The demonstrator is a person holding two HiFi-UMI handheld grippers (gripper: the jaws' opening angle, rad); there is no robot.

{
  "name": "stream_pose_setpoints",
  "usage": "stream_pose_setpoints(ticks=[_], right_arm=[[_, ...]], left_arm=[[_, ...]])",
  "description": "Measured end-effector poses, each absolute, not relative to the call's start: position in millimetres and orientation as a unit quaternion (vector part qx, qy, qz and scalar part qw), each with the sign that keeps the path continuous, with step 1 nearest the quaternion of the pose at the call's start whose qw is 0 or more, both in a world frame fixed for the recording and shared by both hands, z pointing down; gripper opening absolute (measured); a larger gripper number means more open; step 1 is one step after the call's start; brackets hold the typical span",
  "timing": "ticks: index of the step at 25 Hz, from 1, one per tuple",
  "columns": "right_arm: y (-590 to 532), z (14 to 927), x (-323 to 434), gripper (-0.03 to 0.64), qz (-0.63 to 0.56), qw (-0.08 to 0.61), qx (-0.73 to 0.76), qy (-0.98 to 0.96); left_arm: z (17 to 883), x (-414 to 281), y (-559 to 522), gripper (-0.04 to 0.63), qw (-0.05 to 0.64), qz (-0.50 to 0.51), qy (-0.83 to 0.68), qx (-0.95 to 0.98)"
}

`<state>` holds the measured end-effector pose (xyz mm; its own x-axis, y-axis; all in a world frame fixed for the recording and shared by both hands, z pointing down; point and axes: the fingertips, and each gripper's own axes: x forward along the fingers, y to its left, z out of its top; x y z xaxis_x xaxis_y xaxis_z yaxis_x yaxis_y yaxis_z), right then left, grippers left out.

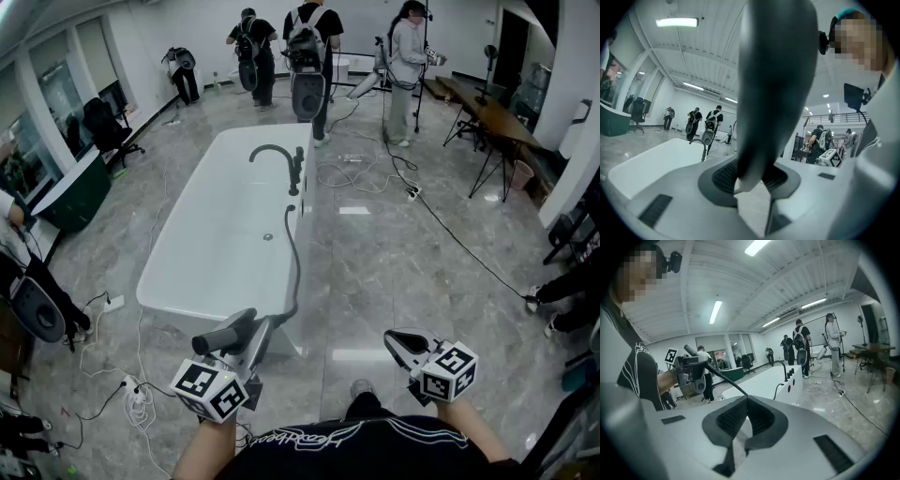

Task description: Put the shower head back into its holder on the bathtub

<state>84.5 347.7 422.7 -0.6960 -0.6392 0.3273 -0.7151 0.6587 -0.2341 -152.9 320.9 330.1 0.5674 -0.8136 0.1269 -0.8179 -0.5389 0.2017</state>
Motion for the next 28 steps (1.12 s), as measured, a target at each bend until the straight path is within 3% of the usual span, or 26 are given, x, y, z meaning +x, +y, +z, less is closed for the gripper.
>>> stream_pose_setpoints(ticks=[28], right_arm=[[363, 427, 80, 0.014, 0.203, 0.114, 0.349, -0.908]], left_arm=[[300, -170, 306, 0.129, 0.1, 0.001, -0.486, 0.868]])
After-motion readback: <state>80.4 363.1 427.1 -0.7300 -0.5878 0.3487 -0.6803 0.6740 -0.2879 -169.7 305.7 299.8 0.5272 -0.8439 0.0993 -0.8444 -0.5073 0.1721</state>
